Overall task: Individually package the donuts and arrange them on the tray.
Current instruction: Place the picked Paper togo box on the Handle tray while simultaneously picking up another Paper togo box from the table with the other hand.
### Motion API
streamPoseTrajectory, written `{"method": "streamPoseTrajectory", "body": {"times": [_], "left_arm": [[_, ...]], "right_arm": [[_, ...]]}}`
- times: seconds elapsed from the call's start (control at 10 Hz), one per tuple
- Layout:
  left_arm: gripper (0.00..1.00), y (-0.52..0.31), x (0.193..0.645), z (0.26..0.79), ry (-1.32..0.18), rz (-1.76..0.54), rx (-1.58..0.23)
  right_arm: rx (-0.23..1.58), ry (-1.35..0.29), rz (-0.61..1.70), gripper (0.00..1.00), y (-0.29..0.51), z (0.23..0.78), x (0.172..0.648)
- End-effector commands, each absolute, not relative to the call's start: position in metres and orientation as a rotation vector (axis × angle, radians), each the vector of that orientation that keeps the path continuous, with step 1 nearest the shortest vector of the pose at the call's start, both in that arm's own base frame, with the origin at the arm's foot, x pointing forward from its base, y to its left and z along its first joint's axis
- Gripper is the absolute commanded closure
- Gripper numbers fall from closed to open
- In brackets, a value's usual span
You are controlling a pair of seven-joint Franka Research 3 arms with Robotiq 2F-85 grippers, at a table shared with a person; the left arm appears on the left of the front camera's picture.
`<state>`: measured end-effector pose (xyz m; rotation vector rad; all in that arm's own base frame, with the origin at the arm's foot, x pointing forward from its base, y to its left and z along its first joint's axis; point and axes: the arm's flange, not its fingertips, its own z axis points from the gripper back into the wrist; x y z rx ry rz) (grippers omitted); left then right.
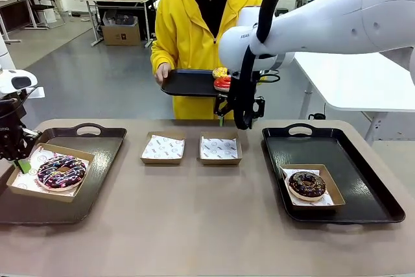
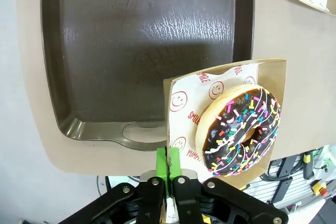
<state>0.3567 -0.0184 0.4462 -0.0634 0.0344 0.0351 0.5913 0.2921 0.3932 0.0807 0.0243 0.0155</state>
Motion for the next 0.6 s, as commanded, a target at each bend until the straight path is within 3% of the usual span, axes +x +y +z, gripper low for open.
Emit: {"method": "streamPoseTrajectory", "body": {"times": [0.0, 0.5], "left_arm": [[0.99, -0.019, 0.358, 0.448, 0.03, 0.033, -0.068], [0.99, -0.018, 0.357, 0.446, 0.034, 0.035, -0.063]], "right_arm": [[0.095, 0.03, 0.011, 0.0, 0.286, 0.396, 0.593], [0.071, 0.001, -0.003, 0.0, 0.293, 0.379, 0.589]]}}
